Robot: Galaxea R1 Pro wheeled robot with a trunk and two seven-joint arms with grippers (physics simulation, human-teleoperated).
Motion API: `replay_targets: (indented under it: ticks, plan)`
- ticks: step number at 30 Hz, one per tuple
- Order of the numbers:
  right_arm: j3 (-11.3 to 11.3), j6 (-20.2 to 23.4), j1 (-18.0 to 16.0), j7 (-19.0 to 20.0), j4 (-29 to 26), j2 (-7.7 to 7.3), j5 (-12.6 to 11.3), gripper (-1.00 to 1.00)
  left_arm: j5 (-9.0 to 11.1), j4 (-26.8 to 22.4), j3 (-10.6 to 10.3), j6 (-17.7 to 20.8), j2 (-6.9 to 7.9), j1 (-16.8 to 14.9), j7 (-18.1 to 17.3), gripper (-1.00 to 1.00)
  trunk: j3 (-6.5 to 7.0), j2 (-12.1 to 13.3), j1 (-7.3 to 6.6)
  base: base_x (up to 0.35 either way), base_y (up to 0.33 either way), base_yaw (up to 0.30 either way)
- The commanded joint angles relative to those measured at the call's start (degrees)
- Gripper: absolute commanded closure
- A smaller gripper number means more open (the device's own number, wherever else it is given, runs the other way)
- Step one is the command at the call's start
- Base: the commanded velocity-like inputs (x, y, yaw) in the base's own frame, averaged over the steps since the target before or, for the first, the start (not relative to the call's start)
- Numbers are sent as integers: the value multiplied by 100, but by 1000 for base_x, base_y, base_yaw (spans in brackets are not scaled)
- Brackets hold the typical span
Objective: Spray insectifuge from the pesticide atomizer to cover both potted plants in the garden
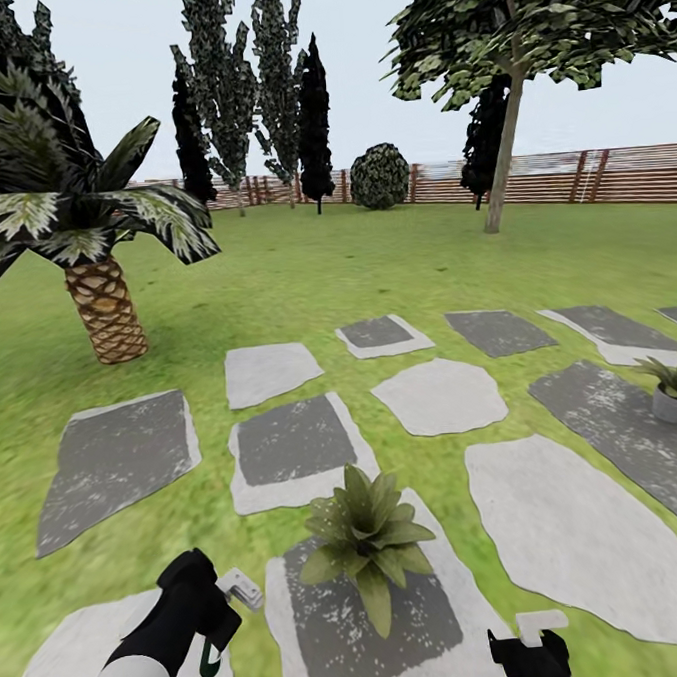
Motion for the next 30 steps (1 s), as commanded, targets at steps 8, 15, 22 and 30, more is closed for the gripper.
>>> replay_targets:
  ticks: [8,15,22,30]
  plan:
    - [-44,-29,-6,-7,11,1,62,-100,-35,-9,34,18,-15,-4,-46,100,-5,-2,0,72,-31,0]
    - [-44,-29,-6,-7,10,1,61,-100,-20,-9,30,16,-52,-4,-46,100,-5,-2,0,2,0,0]
    - [-44,-29,-6,-7,10,1,62,-100,-38,0,26,9,-228,-4,116,100,-5,-2,0,7,-4,0]
    - [-44,-29,-6,-7,10,1,61,-100,-37,0,26,18,-235,-4,148,100,-5,-2,0,150,-101,0]
